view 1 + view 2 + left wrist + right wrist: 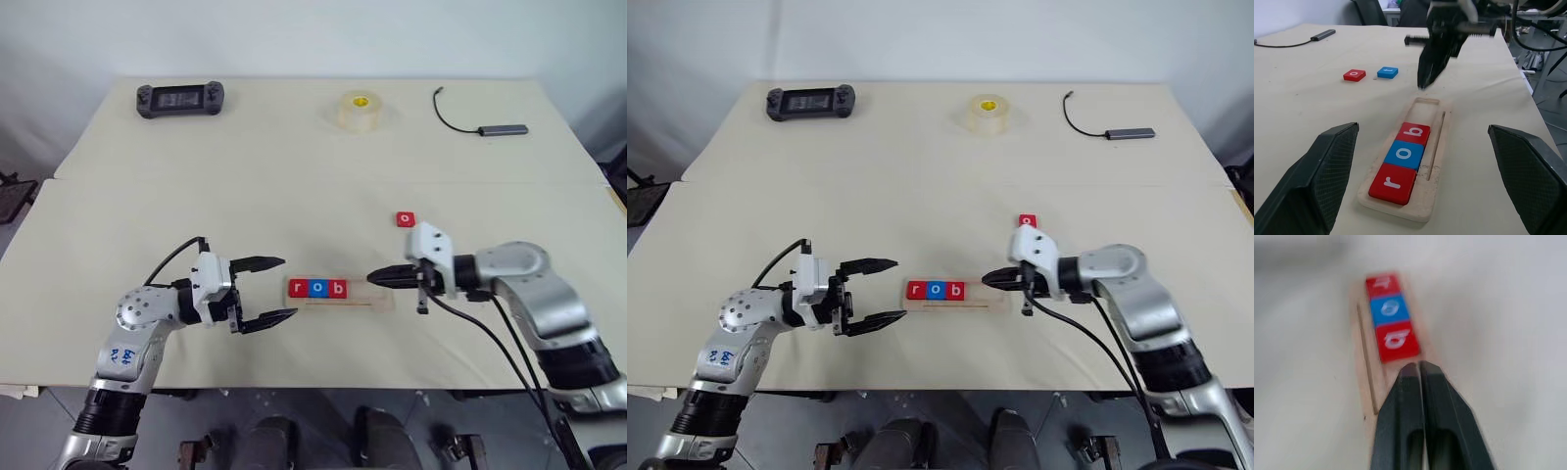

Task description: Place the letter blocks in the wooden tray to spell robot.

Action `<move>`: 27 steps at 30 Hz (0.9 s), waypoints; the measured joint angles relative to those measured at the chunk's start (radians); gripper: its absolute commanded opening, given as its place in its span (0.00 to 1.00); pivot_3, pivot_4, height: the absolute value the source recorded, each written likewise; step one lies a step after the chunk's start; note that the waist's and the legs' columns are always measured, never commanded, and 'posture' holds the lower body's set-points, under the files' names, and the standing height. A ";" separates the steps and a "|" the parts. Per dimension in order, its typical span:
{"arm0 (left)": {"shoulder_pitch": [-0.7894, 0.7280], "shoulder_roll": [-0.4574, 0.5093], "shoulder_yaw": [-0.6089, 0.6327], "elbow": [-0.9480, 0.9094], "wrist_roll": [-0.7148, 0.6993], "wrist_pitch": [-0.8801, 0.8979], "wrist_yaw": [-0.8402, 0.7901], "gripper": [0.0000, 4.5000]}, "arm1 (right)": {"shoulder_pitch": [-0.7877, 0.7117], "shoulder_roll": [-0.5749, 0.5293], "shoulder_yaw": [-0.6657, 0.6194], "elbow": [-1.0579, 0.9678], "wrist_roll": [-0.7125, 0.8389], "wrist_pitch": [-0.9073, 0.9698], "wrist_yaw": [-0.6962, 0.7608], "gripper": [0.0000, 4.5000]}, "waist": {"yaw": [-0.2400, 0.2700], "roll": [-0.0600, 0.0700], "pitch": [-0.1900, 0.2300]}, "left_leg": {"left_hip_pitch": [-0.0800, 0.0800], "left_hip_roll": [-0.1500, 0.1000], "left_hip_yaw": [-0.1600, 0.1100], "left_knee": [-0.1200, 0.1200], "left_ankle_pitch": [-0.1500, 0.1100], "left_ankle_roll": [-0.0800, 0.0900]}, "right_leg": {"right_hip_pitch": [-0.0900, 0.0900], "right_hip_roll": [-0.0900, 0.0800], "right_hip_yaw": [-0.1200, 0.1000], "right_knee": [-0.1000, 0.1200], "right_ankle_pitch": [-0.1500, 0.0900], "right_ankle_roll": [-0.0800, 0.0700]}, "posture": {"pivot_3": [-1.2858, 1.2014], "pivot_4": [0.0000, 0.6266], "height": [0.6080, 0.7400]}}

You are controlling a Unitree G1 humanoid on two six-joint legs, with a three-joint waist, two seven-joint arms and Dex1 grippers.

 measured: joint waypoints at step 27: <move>-0.074 -0.039 -0.014 0.120 0.003 -0.002 -0.017 1.00 | 0.356 0.093 -0.436 0.088 0.183 -0.235 -0.313 0.99 | -0.002 0.001 -0.001 | 0.004 0.001 0.006 0.001 0.000 0.001 | 0.000 0.000 0.006 0.003 0.000 0.001 | 0.52 0.24 1.00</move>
